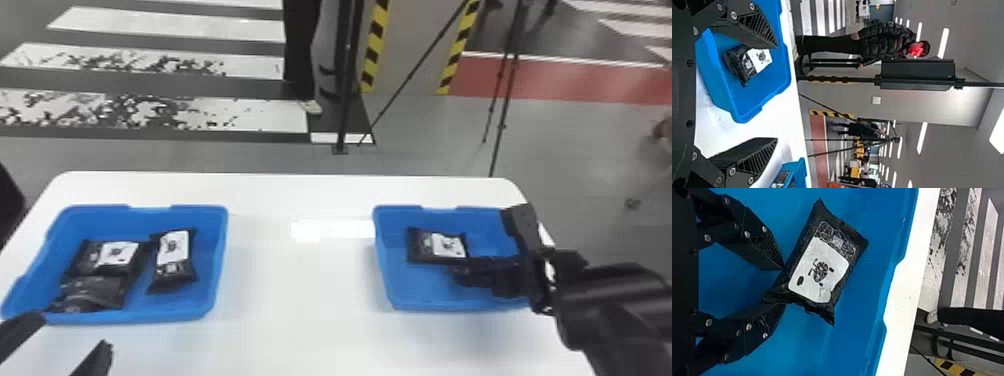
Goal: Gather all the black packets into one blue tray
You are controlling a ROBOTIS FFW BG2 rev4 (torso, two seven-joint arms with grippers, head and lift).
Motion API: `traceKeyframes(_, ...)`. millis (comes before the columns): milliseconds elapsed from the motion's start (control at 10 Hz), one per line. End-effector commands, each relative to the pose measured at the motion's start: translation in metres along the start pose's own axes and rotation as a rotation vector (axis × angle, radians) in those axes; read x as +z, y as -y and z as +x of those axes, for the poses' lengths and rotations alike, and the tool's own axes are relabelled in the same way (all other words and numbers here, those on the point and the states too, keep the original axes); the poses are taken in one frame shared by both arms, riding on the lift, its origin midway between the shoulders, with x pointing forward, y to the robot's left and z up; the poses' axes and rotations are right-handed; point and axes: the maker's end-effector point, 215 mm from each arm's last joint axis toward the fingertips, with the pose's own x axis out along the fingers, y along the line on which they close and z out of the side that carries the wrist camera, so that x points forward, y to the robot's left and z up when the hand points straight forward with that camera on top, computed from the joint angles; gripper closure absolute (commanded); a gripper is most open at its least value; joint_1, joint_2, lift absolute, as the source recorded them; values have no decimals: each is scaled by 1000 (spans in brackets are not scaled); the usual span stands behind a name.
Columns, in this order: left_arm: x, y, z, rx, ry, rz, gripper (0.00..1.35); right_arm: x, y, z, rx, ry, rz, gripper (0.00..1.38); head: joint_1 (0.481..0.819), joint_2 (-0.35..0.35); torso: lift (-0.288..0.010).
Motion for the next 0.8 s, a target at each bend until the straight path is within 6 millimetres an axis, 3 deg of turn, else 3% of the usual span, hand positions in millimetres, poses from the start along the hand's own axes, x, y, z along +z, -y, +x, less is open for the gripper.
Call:
traceKeyframes(0,-1,1,2,-5,2,-3,208,14,-2,0,0,18,-11,501,695,-126,-110)
traceKeyframes(200,-2,1,3,-6,-1,-8,208,22,-8,3,9,29,-12,401,695,-119,-110)
traceKeyframes(500,-4,3,6,-10,6,-23,211,35,-10,11,9,41,-11,433,695,-104,-110)
traceKeyframes(700,-5,4,8,-16,8,-28,213,44,-10,18,12,40,-5,832,695,-100,-110)
